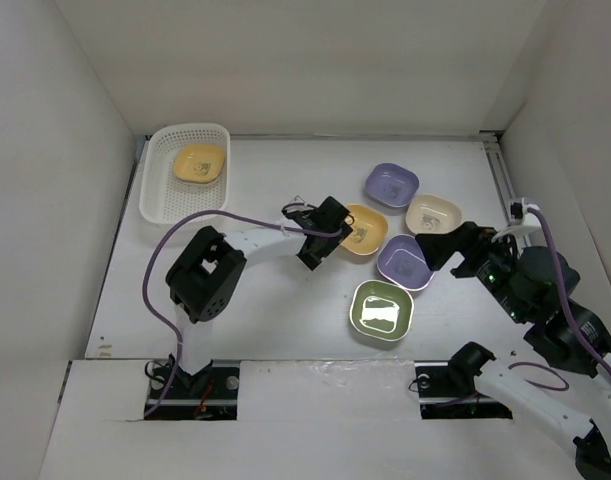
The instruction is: Place the plates into the plastic bin on the countertop
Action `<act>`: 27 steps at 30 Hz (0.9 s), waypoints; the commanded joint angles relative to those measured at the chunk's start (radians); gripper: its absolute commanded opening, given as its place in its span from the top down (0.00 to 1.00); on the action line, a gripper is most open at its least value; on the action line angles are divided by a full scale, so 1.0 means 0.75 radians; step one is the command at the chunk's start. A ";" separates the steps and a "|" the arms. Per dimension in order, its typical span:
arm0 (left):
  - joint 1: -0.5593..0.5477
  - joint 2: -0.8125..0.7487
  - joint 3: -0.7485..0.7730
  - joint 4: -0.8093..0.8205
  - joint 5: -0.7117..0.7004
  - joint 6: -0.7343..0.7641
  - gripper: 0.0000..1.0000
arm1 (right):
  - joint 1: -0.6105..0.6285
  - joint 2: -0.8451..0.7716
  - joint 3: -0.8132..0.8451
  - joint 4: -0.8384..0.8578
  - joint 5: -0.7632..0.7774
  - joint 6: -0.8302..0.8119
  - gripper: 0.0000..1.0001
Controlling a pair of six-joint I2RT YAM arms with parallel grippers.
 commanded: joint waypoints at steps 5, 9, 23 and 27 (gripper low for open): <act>0.021 0.119 0.147 -0.031 -0.069 -0.126 0.04 | -0.007 -0.044 -0.028 0.053 -0.086 0.011 0.00; 0.066 0.176 0.206 -0.080 -0.081 -0.140 0.19 | -0.007 -0.073 -0.058 0.081 -0.129 0.011 0.00; 0.174 0.246 0.256 -0.219 -0.073 -0.101 1.00 | -0.007 -0.085 -0.044 0.081 -0.129 -0.002 0.00; 0.266 0.134 0.290 -0.244 -0.181 -0.005 1.00 | -0.007 -0.085 -0.056 0.081 -0.129 -0.002 0.00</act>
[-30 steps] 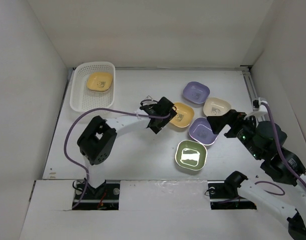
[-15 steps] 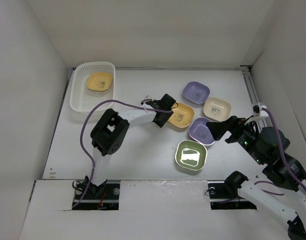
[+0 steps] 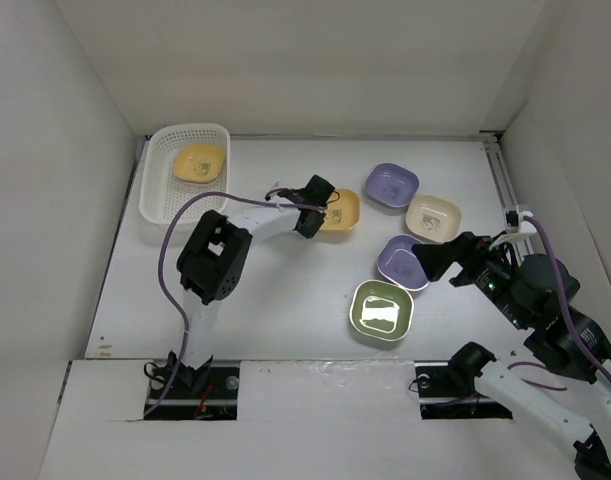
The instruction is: Place the plates into the plastic bin on the countertop
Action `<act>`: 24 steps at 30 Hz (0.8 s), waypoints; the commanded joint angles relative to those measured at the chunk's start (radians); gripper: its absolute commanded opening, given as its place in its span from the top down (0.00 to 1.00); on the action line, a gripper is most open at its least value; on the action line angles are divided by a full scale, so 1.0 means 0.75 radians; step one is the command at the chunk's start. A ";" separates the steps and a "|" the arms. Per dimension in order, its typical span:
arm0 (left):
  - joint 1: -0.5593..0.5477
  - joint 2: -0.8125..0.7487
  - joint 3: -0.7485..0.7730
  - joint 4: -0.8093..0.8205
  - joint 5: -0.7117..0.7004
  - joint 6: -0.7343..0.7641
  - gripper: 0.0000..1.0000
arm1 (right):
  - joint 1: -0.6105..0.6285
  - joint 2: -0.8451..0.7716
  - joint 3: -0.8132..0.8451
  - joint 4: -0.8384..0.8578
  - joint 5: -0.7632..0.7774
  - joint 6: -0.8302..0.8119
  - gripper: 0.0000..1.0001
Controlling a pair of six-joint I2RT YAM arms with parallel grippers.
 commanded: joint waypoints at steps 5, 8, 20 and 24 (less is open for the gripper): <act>0.220 -0.181 0.360 -0.220 -0.262 0.391 1.00 | -0.007 -0.009 0.013 0.060 -0.014 -0.005 0.00; 0.293 -0.195 0.499 -0.186 -0.270 0.718 1.00 | -0.007 -0.009 0.013 0.060 -0.014 -0.005 0.00; 1.015 -0.275 0.371 0.135 0.462 1.288 1.00 | -0.007 0.028 0.013 0.060 -0.040 -0.017 0.00; 1.130 -0.144 0.438 0.140 0.609 1.431 1.00 | -0.007 0.028 -0.001 0.060 -0.067 -0.030 0.00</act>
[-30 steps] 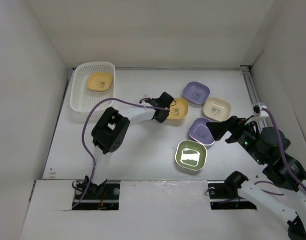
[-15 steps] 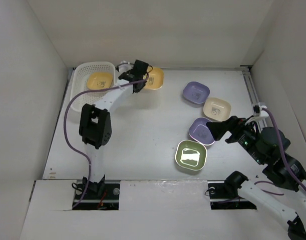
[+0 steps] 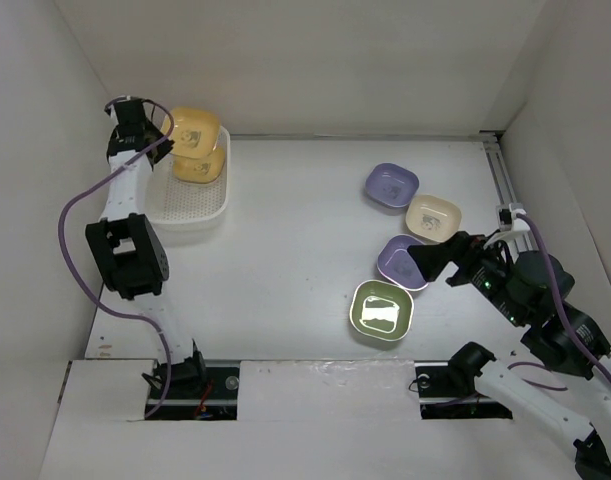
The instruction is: Place the plates into the plastic bin on the countertop
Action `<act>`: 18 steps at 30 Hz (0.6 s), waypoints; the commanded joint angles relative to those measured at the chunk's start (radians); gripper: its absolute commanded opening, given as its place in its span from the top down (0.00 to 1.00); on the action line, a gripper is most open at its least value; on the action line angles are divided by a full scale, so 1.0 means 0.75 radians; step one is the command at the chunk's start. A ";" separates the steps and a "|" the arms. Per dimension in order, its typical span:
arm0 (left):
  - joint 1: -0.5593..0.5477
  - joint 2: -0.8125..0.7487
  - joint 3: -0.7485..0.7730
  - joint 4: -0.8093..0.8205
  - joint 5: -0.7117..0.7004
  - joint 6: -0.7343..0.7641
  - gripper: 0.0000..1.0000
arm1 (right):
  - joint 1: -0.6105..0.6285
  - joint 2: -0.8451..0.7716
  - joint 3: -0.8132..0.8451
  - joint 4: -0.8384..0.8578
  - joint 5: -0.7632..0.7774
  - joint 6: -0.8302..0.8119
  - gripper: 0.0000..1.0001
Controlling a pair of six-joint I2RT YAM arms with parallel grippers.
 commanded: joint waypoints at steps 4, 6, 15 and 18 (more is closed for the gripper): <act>0.029 0.182 0.149 0.005 0.151 0.270 1.00 | -0.007 -0.014 -0.027 0.061 -0.018 -0.024 0.00; 0.059 0.215 0.182 0.005 0.151 0.284 1.00 | -0.007 -0.026 -0.027 0.061 -0.033 -0.024 0.00; 0.088 0.337 0.274 -0.018 0.116 0.254 0.90 | -0.007 -0.026 -0.027 0.061 -0.033 -0.024 0.00; 0.088 0.338 0.262 -0.018 0.081 0.211 0.80 | -0.007 -0.038 -0.027 0.061 -0.033 -0.024 0.00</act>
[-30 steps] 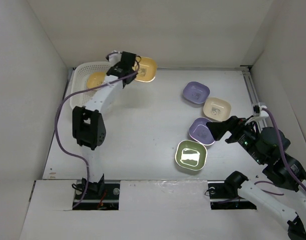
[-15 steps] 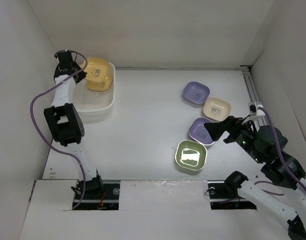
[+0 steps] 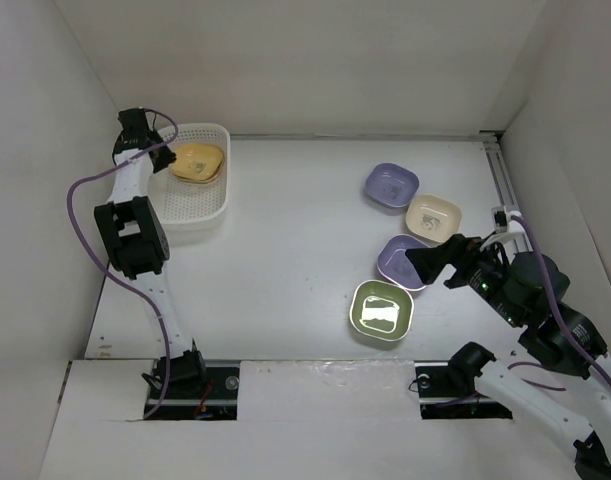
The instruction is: Place the plates into the plastic bin on the countertop
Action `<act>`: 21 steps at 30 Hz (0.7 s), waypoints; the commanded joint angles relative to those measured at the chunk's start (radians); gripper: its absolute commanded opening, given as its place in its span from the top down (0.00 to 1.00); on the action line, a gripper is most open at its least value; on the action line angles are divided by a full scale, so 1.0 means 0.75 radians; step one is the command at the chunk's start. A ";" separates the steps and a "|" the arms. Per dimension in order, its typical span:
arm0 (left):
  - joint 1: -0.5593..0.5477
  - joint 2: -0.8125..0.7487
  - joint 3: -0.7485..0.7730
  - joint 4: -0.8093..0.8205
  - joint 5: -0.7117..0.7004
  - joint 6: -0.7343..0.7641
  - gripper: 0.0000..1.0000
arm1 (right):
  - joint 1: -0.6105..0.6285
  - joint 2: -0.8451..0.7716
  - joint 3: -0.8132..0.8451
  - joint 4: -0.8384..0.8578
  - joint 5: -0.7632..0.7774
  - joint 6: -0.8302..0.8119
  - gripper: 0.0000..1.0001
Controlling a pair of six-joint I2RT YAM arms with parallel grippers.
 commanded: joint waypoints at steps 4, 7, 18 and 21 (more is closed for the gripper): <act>0.005 -0.056 0.037 0.017 -0.025 -0.053 0.46 | -0.007 -0.026 0.008 0.060 -0.013 -0.014 0.00; 0.005 -0.125 0.049 0.005 -0.008 -0.100 0.01 | -0.007 -0.014 0.008 0.060 -0.013 -0.014 0.00; 0.003 -1.094 -0.929 0.108 0.362 -0.531 0.01 | -0.007 0.082 0.081 0.044 0.162 -0.043 0.00; 0.053 -1.572 -1.530 0.860 0.794 -0.760 0.01 | -0.007 0.117 0.124 0.017 0.162 -0.074 0.00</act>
